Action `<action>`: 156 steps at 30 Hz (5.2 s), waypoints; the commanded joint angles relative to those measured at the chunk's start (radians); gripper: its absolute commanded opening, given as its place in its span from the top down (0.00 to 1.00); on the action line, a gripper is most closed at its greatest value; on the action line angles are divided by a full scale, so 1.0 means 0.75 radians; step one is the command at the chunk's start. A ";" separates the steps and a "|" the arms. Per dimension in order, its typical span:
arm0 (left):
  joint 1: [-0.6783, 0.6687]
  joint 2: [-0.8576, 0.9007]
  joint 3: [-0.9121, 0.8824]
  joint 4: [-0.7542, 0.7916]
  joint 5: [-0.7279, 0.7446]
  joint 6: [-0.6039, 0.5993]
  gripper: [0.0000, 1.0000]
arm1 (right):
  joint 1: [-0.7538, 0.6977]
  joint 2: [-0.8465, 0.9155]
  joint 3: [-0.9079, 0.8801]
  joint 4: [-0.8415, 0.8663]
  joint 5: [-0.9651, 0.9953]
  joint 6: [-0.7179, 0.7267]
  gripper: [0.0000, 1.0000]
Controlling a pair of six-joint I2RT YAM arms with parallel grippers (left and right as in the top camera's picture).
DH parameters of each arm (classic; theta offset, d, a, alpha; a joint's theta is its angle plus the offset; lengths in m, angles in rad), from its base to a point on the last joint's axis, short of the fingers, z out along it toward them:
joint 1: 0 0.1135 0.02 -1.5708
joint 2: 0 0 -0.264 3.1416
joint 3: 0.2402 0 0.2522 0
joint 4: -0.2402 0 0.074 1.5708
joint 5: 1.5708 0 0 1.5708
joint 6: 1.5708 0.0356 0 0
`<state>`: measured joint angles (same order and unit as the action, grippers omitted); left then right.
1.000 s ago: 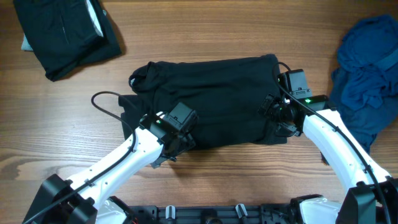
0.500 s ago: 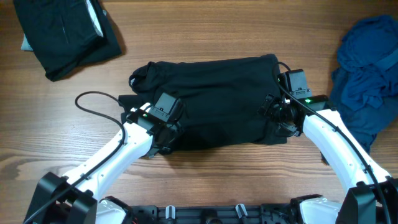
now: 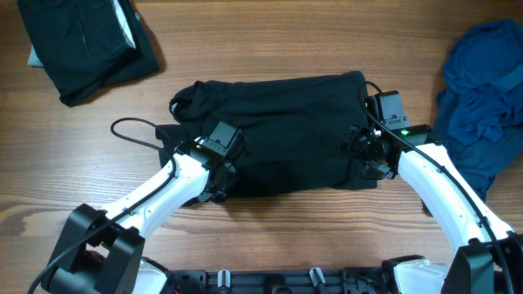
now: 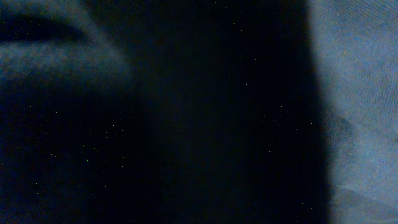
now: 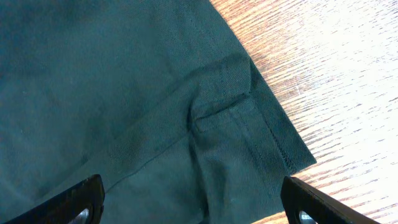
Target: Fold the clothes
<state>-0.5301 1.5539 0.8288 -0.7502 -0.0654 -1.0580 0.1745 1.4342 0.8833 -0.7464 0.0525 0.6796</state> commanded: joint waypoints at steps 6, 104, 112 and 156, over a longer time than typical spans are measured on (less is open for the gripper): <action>0.007 0.006 -0.010 -0.033 0.007 0.016 0.85 | 0.004 -0.022 -0.007 0.027 -0.011 0.001 0.08; 0.233 -0.152 0.067 -0.112 -0.257 0.295 0.00 | -0.054 0.170 0.154 -0.110 -0.061 -0.110 0.01; 0.232 -0.137 -0.023 -0.122 -0.167 0.294 0.00 | -0.055 0.170 0.074 -0.060 -0.290 -0.218 0.08; 0.550 -0.134 -0.128 -0.194 -0.117 0.326 0.00 | -0.165 0.178 -0.108 -0.006 -0.199 -0.005 0.96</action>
<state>-0.1741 1.4467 0.7395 -0.8871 -0.1490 -0.8268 0.0879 1.5543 0.8101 -0.7509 -0.1291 0.6842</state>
